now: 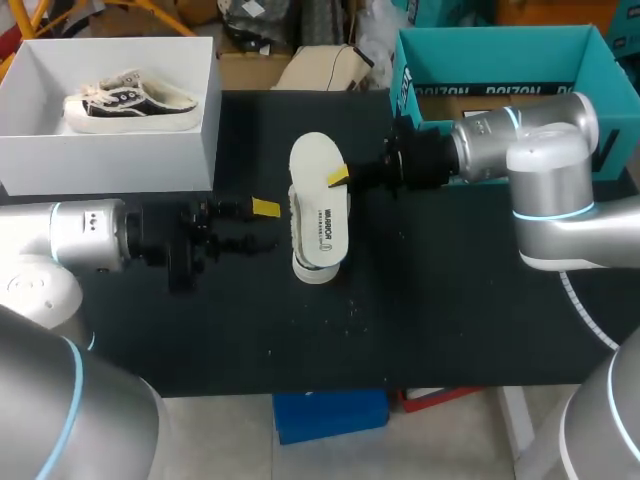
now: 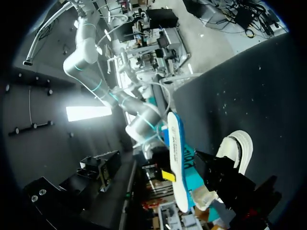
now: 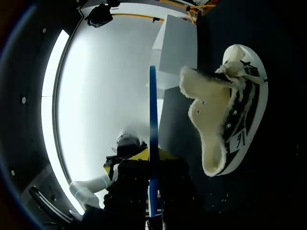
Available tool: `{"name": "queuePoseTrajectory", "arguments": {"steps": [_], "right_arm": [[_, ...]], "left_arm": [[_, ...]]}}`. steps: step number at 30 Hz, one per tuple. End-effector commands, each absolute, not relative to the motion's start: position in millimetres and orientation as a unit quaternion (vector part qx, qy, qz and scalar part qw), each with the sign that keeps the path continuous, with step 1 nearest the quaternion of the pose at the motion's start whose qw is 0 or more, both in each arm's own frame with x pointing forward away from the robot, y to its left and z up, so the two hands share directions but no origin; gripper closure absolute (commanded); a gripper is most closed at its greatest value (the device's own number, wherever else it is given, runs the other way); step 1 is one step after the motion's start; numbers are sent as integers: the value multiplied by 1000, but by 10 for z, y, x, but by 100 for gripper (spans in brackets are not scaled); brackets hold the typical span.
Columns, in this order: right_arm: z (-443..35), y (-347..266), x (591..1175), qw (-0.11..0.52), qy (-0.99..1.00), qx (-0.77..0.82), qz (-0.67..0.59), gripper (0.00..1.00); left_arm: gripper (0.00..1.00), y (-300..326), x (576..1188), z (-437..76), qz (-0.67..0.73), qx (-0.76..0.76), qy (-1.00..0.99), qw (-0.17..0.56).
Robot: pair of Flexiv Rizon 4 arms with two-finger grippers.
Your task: Take the shoe out of the shoebox, open the shoe tongue, remove and reinsert the insole, then place the shoe into the shoebox
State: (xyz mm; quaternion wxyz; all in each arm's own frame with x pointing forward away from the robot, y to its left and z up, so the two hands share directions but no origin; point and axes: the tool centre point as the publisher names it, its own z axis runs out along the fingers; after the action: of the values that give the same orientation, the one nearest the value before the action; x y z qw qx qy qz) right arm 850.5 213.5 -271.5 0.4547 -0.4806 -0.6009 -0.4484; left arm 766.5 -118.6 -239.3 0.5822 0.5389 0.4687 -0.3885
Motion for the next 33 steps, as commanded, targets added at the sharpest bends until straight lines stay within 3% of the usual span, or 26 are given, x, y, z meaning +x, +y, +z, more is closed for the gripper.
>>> {"name": "queuePoseTrajectory", "arguments": {"steps": [1, 6, 7, 11, 14, 17, 19, 25, 29, 33], "right_arm": [[-2721, 2146, 8502, 454, -600, -481, -449, 100], [-2721, 2146, 8502, 454, -600, -481, -449, 100], [-2721, 2146, 8502, 454, -600, -481, -449, 100], [-2721, 2146, 8502, 454, -600, -481, -449, 100], [-2721, 2146, 8502, 454, -600, -481, -449, 100], [-2721, 2146, 8502, 454, -600, -481, -449, 100], [-2721, 2146, 8502, 454, -600, -481, -449, 100], [-2721, 2146, 8502, 454, -600, -481, -449, 100], [-2721, 2146, 8502, 454, -600, -481, -449, 100], [-2721, 2146, 8502, 454, -600, -481, -449, 100]], "left_arm": [[0, -1241, 7895, -2491, -391, 537, 453, 595], [0, -1287, 8101, -2565, -386, 537, 449, 600], [13, -1306, 8131, -2583, -385, 539, 449, 600], [13, -1385, 8258, -2647, -385, 540, 447, 600], [31, -1454, 8341, -2658, -384, 540, 445, 603], [28, -1530, 8416, -2661, -380, 541, 441, 607], [50, -1584, 8475, -2663, -379, 541, 442, 607], [62, -1719, 8555, -2648, -378, 543, 437, 609], [64, -1786, 8555, -2643, -380, 544, 434, 609], [94, -1807, 8541, -2653, -380, 544, 435, 608]]}}
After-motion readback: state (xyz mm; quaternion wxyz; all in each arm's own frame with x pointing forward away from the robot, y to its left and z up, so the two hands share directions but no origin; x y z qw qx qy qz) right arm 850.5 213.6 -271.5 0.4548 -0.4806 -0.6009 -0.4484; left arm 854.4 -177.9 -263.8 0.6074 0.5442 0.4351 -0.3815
